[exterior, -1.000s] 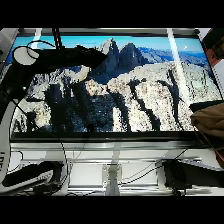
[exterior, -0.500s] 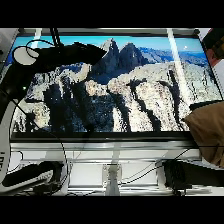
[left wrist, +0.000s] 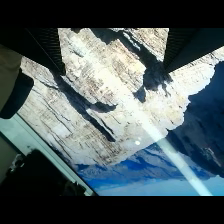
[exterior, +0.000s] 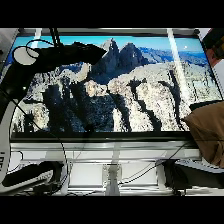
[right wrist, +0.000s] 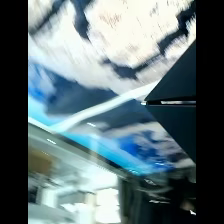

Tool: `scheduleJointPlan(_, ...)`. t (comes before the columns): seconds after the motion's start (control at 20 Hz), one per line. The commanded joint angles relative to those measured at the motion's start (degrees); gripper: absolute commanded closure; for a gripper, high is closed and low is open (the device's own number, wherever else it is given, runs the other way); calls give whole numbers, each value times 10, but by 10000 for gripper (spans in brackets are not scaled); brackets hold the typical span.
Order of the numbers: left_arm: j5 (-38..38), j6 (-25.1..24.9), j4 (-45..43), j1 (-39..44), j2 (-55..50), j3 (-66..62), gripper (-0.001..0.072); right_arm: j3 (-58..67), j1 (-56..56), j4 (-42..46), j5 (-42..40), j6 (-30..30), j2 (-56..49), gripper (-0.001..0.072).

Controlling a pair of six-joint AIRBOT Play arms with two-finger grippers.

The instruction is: Fold the clothes and pants, and hang the long-sleeved shirts on hangers.

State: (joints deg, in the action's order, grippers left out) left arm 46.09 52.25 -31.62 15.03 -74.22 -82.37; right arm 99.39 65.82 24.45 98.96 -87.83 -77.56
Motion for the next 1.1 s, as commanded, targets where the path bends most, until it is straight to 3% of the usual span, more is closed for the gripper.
scheduleJointPlan(0.0, 0, 0, 0, 0, 0, 0, 16, 1, -200, -19, 23, 10, 1, 683)
scheduleJointPlan(0.1, 0, 0, 0, 0, 0, 0, 16, 1, -350, 98, 28, 28, 1, 683)
scheduleJointPlan(0.3, 0, 0, 0, 0, 0, 0, 16, 0, -611, 536, -10, 54, 0, 683)
scheduleJointPlan(0.4, 0, 0, 0, 0, 0, 0, 16, 0, -681, 682, -45, 30, 0, 683)
scheduleJointPlan(0.55, 0, 0, 0, 0, 0, 0, 16, 0, -703, 710, -108, -42, 0, 682)
scheduleJointPlan(0.8, 0, 0, 0, 0, 0, 0, 16, 1, -703, 672, -196, -47, 0, 683)
scheduleJointPlan(1.05, 0, 0, 0, 0, 0, 0, 16, 1, -703, 672, -208, -47, 0, 682)
